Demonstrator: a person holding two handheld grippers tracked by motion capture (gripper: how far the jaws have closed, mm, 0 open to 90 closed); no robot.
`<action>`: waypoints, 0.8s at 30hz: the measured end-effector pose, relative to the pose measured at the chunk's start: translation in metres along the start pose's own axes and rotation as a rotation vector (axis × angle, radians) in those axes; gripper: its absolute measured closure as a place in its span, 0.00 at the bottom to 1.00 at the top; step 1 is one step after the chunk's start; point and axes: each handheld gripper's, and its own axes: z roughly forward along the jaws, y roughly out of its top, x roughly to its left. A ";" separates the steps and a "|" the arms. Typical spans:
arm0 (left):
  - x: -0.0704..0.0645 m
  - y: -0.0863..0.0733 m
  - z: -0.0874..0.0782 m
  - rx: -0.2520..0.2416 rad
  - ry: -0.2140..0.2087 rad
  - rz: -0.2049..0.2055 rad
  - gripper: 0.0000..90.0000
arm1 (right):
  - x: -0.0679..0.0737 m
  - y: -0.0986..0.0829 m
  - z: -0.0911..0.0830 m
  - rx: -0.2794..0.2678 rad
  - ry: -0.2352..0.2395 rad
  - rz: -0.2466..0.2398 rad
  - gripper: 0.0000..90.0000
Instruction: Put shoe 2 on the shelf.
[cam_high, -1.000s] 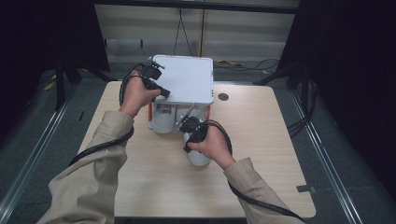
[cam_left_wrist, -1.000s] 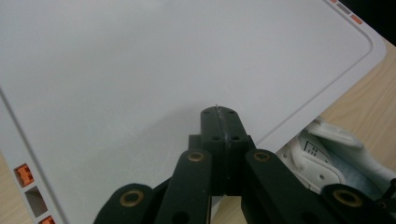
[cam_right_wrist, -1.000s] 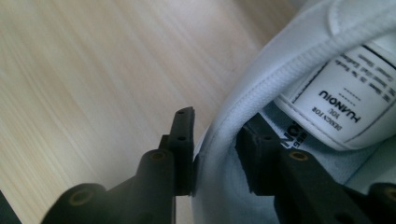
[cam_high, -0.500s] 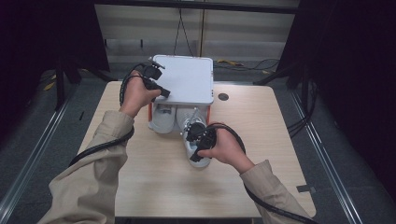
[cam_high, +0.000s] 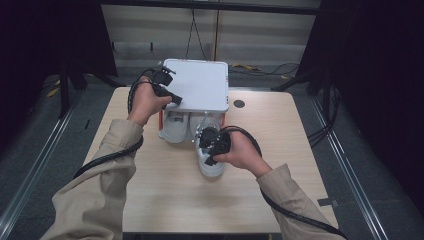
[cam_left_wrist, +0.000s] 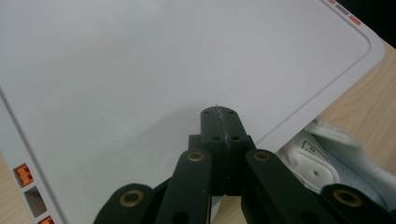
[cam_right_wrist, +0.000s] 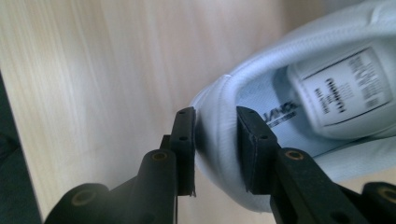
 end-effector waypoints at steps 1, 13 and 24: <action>0.000 0.000 0.000 0.001 -0.003 -0.004 1.00 | -0.002 0.006 -0.004 -0.011 -0.019 -0.004 0.77; 0.000 -0.001 0.000 -0.009 0.001 -0.001 1.00 | -0.030 0.026 0.013 -0.037 -0.054 -0.004 0.77; 0.000 -0.003 0.000 -0.020 0.001 0.001 1.00 | -0.032 0.023 0.008 -0.129 -0.081 0.053 0.56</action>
